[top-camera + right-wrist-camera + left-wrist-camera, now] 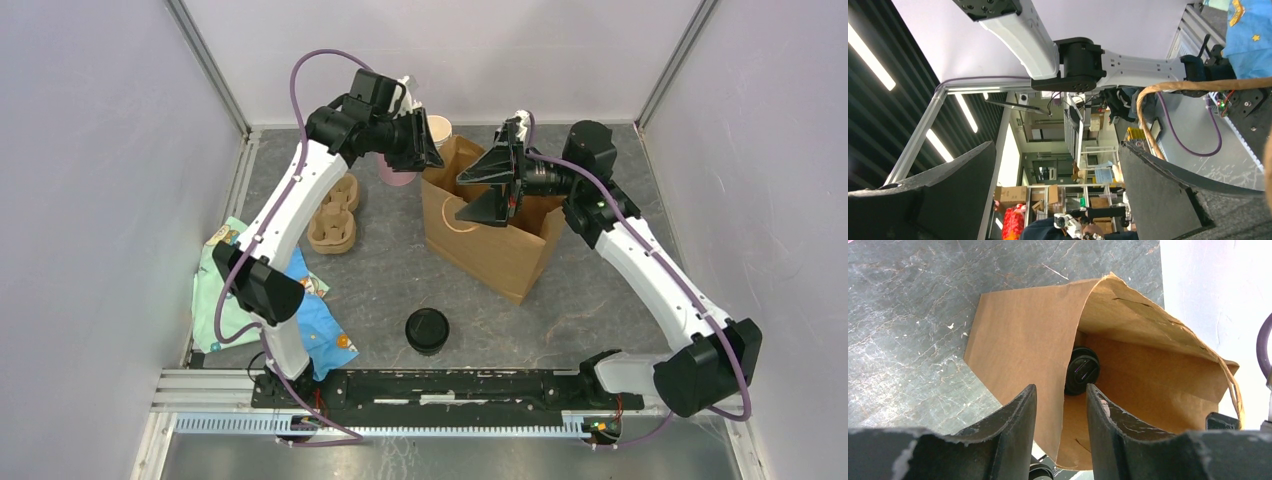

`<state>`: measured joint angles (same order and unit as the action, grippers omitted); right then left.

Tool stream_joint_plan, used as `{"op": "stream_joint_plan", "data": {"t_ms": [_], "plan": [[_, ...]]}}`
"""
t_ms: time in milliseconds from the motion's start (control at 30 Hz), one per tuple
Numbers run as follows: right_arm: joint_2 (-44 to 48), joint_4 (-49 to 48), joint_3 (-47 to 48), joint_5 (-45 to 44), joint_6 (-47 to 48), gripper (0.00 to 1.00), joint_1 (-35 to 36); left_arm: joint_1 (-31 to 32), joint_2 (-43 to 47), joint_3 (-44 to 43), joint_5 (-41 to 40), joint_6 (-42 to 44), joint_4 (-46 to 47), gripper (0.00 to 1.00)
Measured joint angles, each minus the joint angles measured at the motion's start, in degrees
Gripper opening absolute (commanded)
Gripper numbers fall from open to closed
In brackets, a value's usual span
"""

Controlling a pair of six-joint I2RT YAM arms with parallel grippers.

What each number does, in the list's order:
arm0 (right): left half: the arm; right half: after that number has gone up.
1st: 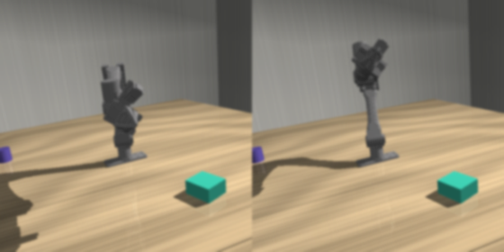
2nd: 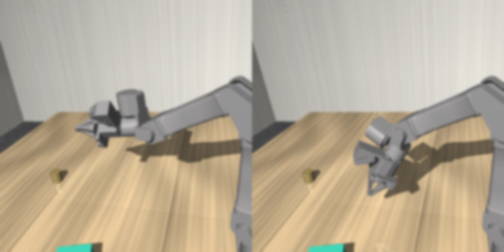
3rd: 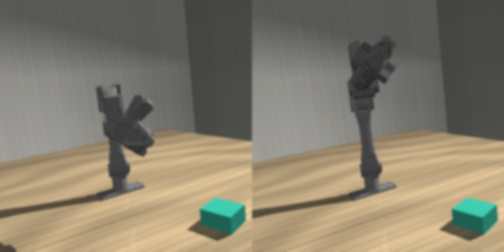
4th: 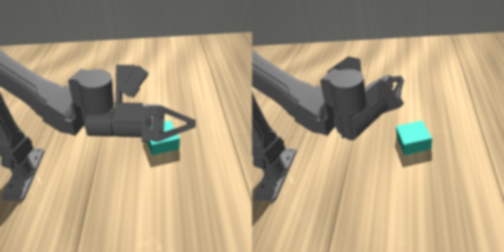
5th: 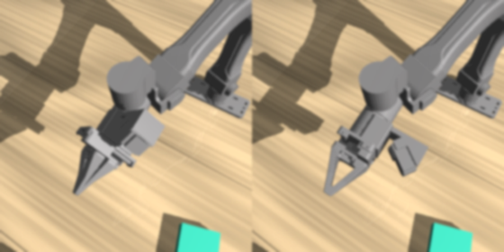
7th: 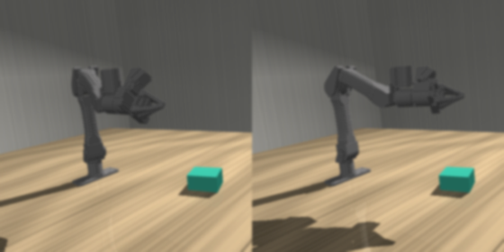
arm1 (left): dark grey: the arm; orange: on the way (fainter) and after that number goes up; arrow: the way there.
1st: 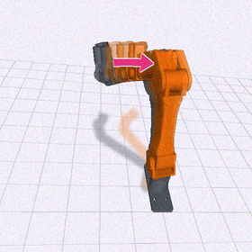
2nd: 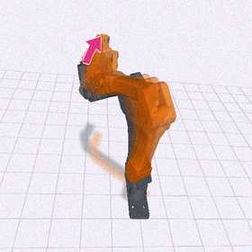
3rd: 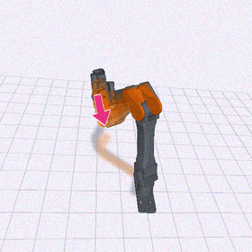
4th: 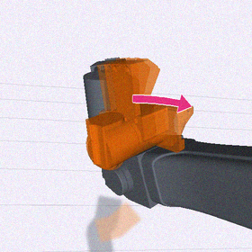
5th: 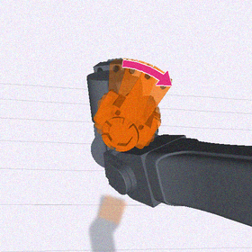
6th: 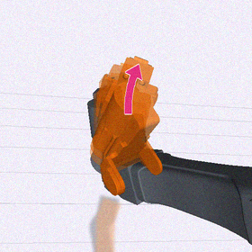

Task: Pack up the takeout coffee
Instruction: Pick up the coffee cup from the center of the board.

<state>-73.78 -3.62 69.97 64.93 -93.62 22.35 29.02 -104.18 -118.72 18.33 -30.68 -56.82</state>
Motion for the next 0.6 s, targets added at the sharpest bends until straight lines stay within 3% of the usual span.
{"op": "stream_joint_plan", "data": {"t_ms": [233,600], "plan": [[0.85,-0.50,-0.04,2.67,-1.81,0.98,0.04,0.02,-1.51,-1.16,0.26,0.00,0.15,0.44],[1.77,1.09,-2.12,6.64,-2.03,0.98,1.66,1.01,-2.08,-2.73,0.00,0.00,0.39,0.29]]}}
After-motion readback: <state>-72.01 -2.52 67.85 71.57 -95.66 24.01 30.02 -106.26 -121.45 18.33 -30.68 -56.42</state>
